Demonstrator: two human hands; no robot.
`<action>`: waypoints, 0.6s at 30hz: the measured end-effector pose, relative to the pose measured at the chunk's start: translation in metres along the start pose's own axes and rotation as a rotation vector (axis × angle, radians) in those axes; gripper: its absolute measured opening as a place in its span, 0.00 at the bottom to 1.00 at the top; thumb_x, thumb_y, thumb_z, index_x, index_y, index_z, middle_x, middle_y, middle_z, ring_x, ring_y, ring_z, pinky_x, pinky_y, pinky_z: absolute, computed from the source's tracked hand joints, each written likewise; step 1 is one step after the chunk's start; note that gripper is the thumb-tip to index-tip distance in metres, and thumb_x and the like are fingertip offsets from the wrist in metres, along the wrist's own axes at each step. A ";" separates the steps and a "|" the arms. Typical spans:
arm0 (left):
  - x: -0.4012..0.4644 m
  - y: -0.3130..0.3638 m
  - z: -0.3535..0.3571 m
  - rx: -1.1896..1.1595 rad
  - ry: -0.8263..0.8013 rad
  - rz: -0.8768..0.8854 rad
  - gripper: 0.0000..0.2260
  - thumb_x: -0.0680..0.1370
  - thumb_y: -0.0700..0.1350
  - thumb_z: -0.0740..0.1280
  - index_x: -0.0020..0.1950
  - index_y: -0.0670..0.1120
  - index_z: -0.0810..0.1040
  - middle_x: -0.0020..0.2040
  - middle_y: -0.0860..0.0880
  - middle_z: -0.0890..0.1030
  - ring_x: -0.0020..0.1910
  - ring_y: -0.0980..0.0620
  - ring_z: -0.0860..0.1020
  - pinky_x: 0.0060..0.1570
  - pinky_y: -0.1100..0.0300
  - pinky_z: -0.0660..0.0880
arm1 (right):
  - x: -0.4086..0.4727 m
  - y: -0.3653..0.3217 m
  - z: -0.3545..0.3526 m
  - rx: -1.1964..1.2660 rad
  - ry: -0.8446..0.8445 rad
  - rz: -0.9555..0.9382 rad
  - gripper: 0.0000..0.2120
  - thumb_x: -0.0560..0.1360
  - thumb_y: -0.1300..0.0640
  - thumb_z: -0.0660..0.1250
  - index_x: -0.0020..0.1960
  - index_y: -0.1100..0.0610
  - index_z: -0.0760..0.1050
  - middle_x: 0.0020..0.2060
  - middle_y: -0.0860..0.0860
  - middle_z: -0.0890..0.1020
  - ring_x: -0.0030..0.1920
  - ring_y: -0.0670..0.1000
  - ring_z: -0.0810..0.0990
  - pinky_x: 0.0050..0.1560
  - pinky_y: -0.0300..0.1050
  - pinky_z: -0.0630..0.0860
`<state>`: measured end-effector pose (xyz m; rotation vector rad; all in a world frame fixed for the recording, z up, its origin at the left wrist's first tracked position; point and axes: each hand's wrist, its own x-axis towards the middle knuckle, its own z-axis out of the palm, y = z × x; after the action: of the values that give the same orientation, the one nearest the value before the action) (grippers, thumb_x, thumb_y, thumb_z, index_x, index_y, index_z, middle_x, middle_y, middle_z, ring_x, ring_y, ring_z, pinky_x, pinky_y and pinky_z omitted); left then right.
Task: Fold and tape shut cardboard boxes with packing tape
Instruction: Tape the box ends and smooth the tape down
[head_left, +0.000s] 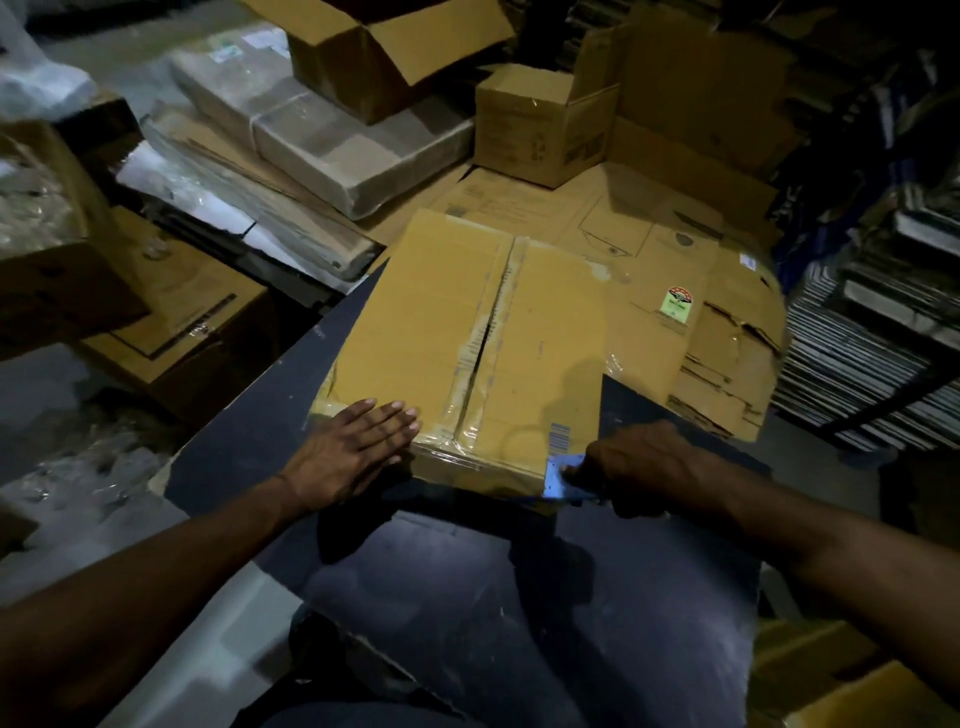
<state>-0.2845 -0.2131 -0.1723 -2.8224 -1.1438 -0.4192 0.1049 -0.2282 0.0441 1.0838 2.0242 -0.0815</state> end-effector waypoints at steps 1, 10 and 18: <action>-0.001 0.002 -0.002 0.002 -0.018 -0.024 0.30 0.88 0.55 0.64 0.87 0.45 0.64 0.88 0.46 0.62 0.88 0.45 0.59 0.82 0.40 0.63 | 0.002 0.000 -0.002 0.004 -0.015 0.004 0.31 0.81 0.50 0.70 0.80 0.38 0.65 0.57 0.49 0.82 0.52 0.56 0.82 0.45 0.51 0.78; 0.098 0.119 -0.002 -0.083 -0.145 0.016 0.43 0.83 0.73 0.57 0.89 0.46 0.58 0.88 0.44 0.59 0.88 0.47 0.58 0.86 0.45 0.54 | 0.014 0.008 0.013 0.168 0.071 0.006 0.10 0.84 0.44 0.67 0.61 0.47 0.80 0.50 0.48 0.84 0.54 0.56 0.85 0.49 0.57 0.84; 0.110 0.126 0.036 -0.079 -0.139 0.090 0.41 0.83 0.68 0.61 0.90 0.45 0.56 0.89 0.45 0.57 0.88 0.48 0.56 0.85 0.44 0.57 | -0.010 0.022 0.034 0.183 0.043 0.051 0.18 0.82 0.41 0.67 0.70 0.43 0.74 0.62 0.49 0.82 0.61 0.56 0.83 0.57 0.53 0.80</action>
<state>-0.1141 -0.2244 -0.1714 -3.0001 -1.0399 -0.2713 0.1451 -0.2350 0.0351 1.2602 2.0571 -0.2228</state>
